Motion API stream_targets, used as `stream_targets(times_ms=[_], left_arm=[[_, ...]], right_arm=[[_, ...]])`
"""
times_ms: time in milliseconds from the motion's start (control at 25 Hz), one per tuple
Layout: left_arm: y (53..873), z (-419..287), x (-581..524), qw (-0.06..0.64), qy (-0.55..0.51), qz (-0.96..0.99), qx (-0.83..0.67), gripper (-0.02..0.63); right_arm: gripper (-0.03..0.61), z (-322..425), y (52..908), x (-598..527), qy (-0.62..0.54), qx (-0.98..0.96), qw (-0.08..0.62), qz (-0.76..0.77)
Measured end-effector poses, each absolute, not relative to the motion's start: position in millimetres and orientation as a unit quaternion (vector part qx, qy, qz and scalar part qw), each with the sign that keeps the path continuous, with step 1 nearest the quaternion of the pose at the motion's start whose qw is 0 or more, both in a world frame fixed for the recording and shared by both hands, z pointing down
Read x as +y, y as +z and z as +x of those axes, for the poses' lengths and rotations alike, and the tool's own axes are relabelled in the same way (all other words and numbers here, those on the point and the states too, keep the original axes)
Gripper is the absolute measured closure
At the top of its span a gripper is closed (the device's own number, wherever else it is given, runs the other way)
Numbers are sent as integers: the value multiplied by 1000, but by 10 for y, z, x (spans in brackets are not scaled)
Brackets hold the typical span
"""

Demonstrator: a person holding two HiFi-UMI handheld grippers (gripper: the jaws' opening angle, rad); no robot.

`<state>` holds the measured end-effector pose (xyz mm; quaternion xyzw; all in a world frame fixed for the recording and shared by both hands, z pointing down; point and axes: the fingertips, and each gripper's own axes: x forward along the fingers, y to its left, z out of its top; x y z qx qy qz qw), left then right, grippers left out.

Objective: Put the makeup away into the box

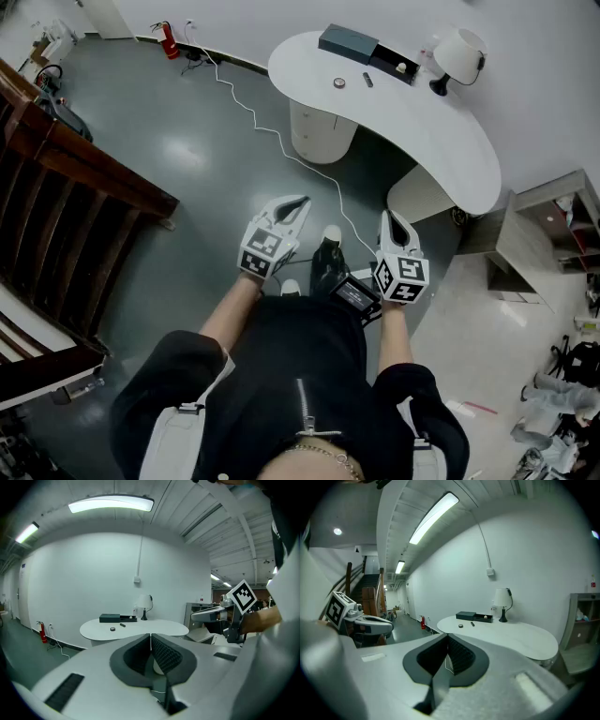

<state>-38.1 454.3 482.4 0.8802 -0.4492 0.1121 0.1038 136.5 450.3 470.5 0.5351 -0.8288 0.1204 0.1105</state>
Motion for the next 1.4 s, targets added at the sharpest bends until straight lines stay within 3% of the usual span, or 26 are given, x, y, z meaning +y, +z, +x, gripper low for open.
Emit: stream_targets(times_ms=[1400], left_arm=[[4757, -539, 4130, 99, 99, 890, -433, 600]], right_arm=[[572, 1145, 4627, 4074, 117, -828, 107, 538]])
